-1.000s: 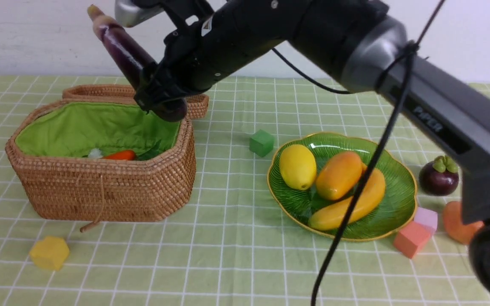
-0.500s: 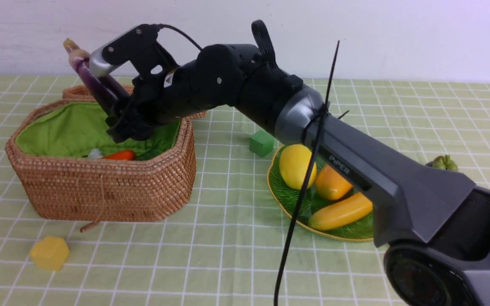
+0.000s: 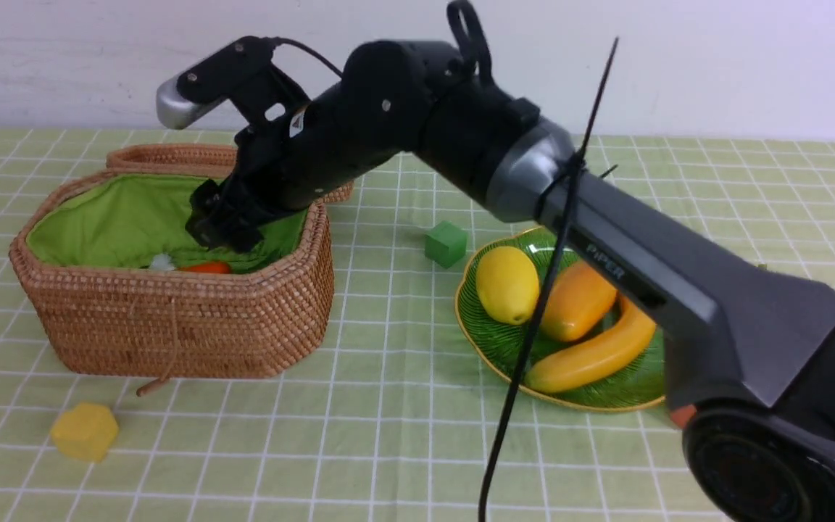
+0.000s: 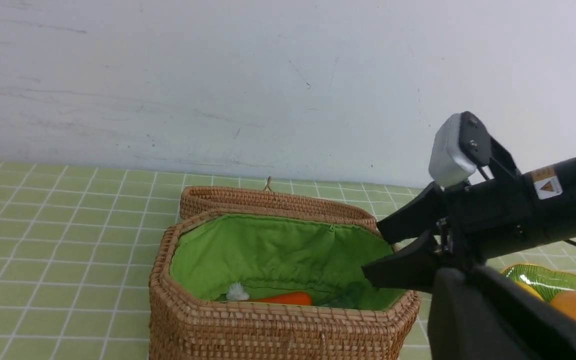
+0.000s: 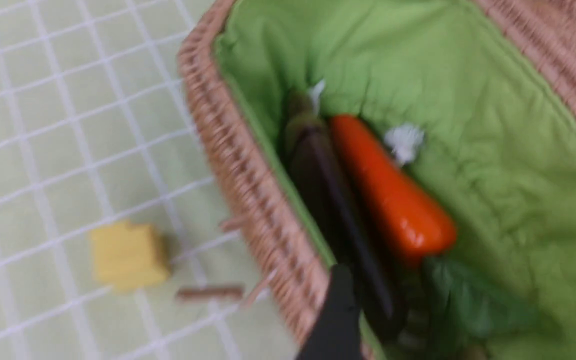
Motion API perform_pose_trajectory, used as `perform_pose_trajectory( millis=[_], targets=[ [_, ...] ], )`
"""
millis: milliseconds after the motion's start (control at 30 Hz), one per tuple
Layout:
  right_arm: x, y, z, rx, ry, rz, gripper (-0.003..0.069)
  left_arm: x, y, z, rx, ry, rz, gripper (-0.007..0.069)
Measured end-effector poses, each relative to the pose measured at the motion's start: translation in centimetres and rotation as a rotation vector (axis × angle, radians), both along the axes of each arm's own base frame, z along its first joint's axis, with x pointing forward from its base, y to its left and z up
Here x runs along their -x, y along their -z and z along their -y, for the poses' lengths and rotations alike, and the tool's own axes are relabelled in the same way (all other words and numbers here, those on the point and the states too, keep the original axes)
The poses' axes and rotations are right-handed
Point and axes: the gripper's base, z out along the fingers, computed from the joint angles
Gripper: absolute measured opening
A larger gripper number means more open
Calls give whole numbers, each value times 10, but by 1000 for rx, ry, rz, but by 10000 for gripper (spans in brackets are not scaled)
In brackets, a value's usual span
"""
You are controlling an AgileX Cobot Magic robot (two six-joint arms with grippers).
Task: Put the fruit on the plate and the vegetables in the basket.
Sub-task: Use the right arm to grab a potato and put it into the left basket
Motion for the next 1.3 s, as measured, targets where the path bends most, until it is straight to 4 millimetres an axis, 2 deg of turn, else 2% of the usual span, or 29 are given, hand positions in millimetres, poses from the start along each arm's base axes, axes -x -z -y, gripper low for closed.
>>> perform_pose_trajectory(
  millis=[67,167,267,333,400,533,567,600,667,700,767,900,933,967,1000,1033,1067,1100,1167,1300],
  targets=[
    [12,-18,11,48,0,-34,471,0,-1,1,12,15,5,6],
    [30,-49,33,130,18,-57,294,1,-1,4,28,48,8,6],
    [40,-73,49,157,62,-26,107,2,-1,8,32,84,-1,6],
    [44,-85,57,148,110,-18,18,3,1,10,34,116,-20,6],
    [48,-97,65,137,167,-8,-13,4,3,14,31,160,-43,4],
    [58,-119,88,152,263,35,-16,8,6,21,9,250,-73,-5],
    [64,-125,103,181,301,43,-16,11,7,26,4,308,-88,-10],
    [66,-129,109,179,310,52,-16,11,7,27,3,315,-89,-11],
    [75,-132,145,219,371,23,-16,15,9,32,-16,394,-103,-13],
    [76,-130,154,232,387,10,-16,17,10,35,-16,425,-111,-13],
    [79,-118,187,279,450,-50,-15,20,11,38,-56,481,-109,-13],
    [81,-74,250,368,588,-228,-15,26,13,44,-122,585,-104,-13],
    [81,-68,253,377,593,-250,-15,26,13,44,-125,590,-104,-13],
    [82,-50,280,398,662,-326,-13,28,13,47,-137,625,-94,-13],
    [82,-45,283,406,668,-345,-13,28,13,47,-137,628,-93,-13],
    [83,-30,303,422,721,-403,-11,30,12,48,-140,651,-83,-13],
    [83,-25,308,428,735,-421,-11,30,12,49,-138,655,-82,-13],
    [83,-9,329,439,791,-472,-8,31,12,49,-143,669,-75,-13],
    [80,9,351,435,847,-489,1,31,12,50,-147,679,-73,-13],
    [71,33,381,444,870,-485,60,32,12,50,-148,684,-73,-13]
  ],
)
